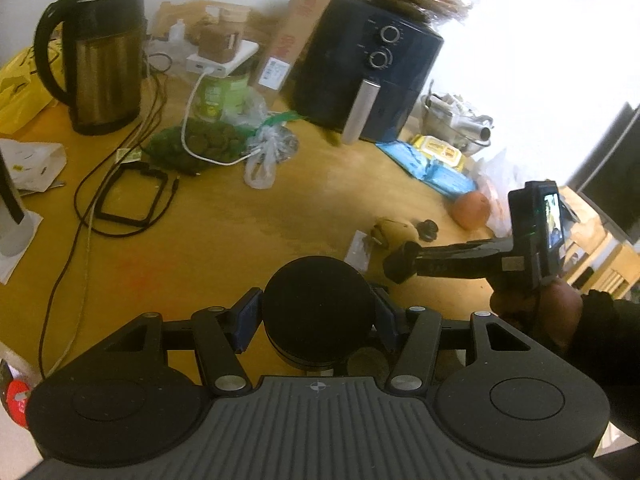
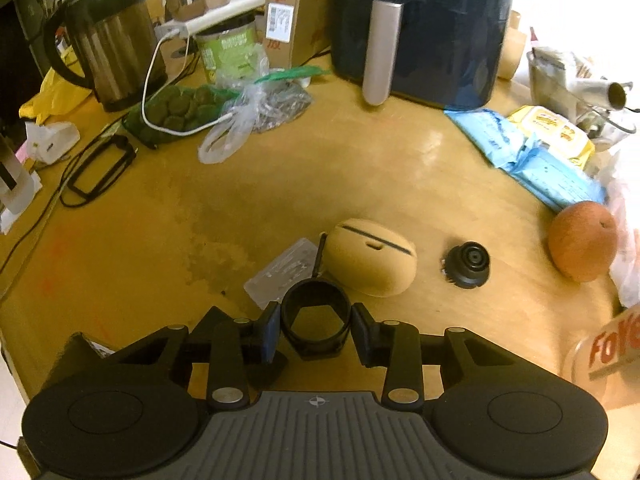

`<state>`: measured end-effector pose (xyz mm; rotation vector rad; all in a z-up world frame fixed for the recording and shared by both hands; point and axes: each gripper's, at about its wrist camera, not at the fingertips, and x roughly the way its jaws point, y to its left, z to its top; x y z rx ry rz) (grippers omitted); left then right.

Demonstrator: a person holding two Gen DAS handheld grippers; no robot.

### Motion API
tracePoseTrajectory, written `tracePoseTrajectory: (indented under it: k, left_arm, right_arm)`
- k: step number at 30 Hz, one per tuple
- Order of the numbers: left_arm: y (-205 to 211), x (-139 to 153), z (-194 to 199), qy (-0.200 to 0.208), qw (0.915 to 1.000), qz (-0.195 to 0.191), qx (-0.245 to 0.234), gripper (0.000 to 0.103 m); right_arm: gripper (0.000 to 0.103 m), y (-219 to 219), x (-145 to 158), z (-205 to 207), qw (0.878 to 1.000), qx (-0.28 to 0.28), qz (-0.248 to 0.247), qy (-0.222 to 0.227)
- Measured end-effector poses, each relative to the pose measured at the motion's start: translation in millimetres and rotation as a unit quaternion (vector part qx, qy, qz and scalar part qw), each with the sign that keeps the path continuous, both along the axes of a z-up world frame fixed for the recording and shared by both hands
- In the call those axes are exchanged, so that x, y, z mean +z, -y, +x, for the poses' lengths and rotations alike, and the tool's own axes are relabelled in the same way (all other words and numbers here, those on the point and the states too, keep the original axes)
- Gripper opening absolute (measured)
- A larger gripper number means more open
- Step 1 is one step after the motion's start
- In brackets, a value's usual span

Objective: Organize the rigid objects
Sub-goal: 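Carry both to the box, lower the black jar in and open the left tool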

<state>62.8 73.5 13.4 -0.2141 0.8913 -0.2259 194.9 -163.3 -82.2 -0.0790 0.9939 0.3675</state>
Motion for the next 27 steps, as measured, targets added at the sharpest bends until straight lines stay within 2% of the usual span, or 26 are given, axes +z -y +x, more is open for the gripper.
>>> tracePoseTrajectory:
  k: [27]
  left_arm:
    - [39, -7, 19, -0.003, 0.9948, 0.007, -0.102, 0.057]
  right_arm:
    - [0.04, 60, 58, -61, 0.993, -0.08, 0.082, 0.039]
